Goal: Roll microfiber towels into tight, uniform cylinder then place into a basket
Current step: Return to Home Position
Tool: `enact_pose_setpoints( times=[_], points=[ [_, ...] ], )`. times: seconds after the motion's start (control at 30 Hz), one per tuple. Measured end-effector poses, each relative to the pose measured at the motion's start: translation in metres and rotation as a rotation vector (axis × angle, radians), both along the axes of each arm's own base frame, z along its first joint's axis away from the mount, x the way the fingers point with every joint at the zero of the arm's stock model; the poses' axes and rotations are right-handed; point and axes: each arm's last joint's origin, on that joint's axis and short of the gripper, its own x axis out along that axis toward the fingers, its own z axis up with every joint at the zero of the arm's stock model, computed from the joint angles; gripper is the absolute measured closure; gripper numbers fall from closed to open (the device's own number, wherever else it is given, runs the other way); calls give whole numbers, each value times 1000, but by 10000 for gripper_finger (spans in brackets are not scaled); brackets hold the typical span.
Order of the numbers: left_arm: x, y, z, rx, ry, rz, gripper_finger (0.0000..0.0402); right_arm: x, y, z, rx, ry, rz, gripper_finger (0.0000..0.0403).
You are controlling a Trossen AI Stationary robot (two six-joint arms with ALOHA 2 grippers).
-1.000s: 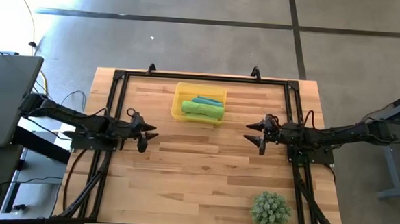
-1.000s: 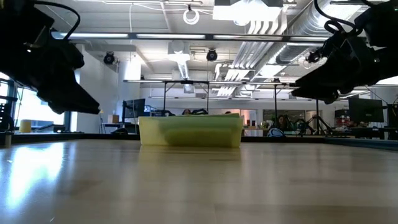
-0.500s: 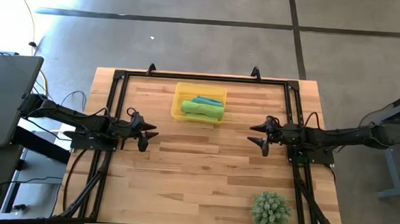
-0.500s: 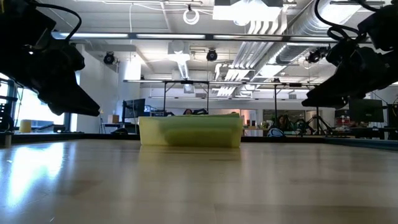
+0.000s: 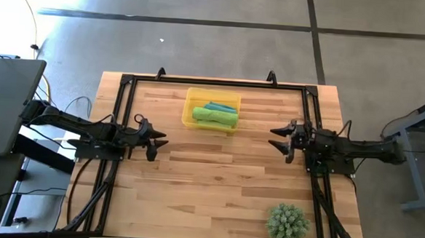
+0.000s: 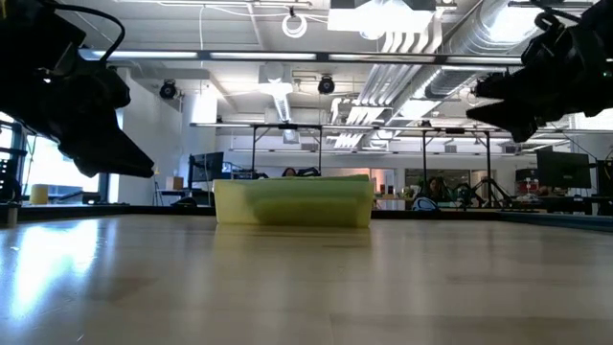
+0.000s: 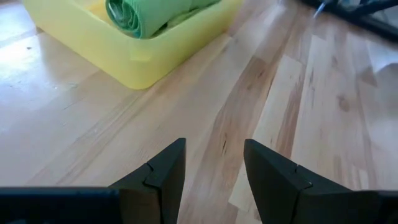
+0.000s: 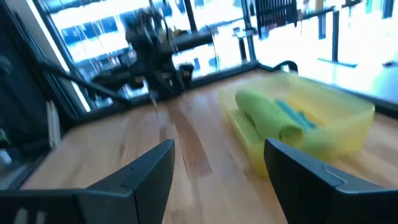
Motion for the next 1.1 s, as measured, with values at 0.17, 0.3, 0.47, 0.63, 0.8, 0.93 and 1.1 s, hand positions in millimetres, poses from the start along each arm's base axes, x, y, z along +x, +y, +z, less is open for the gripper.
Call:
enact_pose_setpoints(
  times=[0.17, 0.3, 0.47, 0.63, 0.8, 0.93, 1.1],
  points=[
    [-2, 2, 7, -3, -73, 12, 250, -7, 0, 9, 0, -112, -2, 163],
    [-5, 5, 16, -3, -168, 41, 250, -7, -2, 11, -1, -132, -23, 163],
    [-12, 12, 29, 5, -303, 109, 250, -8, -6, 9, -4, -119, -63, 163],
    [-20, 20, 37, 23, -402, 189, 250, -9, -12, 9, -8, -119, -127, 163],
    [-27, 26, 44, 44, -483, 253, 250, -11, -21, 9, -14, -125, -221, 163],
    [-31, 29, 48, 60, -529, 296, 250, -13, -29, 9, -20, -125, -310, 163],
    [-35, 33, 50, 79, -562, 346, 250, -18, -40, 9, -27, -125, -431, 163]
  ],
)
